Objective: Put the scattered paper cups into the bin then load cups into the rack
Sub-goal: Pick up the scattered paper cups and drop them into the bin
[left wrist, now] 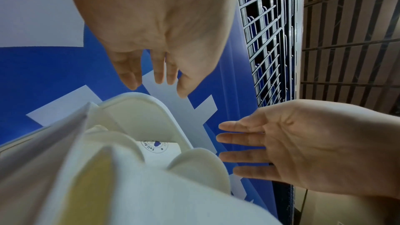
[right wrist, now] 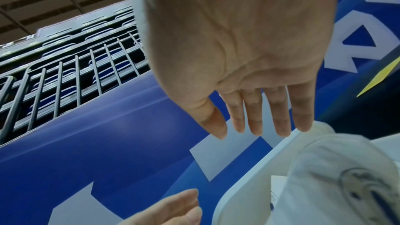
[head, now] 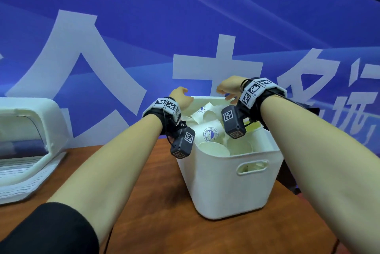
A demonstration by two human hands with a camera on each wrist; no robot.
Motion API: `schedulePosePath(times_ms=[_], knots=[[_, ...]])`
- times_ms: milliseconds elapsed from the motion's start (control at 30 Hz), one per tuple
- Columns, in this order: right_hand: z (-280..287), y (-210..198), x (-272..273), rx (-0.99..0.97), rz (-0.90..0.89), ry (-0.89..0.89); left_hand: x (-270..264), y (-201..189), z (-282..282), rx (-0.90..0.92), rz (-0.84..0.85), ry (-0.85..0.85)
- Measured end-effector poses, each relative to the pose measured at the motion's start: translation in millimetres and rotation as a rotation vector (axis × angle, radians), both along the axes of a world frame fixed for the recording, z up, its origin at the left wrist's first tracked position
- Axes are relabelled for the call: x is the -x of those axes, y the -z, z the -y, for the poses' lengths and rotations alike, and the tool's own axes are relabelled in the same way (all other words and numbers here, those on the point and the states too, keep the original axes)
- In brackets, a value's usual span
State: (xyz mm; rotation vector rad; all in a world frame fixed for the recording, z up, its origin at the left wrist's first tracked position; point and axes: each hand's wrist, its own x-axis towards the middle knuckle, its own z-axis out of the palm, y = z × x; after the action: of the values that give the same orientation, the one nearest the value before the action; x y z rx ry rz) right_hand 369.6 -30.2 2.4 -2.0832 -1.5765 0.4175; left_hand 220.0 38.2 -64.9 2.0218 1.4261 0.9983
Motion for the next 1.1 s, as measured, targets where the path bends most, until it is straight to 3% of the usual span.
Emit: schedulePosePath(times_ms=[333,567,667,767,1100], knots=[[-50.9,13.9,2.1,0.002,-0.144,-0.061,-2.1,1.7,-40.9,0.048,-0.197,0.037],[-75.9,23.8,-10.7,0.028,-0.170,-0.120,0.2,6.1,-50.6,0.013,-0.192,0.047],[-74.2,25.3,-7.5,0.014,-0.323,-0.089,1.2,7.2,-55.4,-0.001,-0.123,0.025],[-75.4,26.7,-5.6,-0.028,-0.367,-0.065,-0.2,5.8,-55.7,-0.078,-0.001,0.002],[-50.8,17.7,-20.3,-0.271,-0.203,-0.077,-5.5,-0.6,-32.4,-0.225,0.287,0.108]])
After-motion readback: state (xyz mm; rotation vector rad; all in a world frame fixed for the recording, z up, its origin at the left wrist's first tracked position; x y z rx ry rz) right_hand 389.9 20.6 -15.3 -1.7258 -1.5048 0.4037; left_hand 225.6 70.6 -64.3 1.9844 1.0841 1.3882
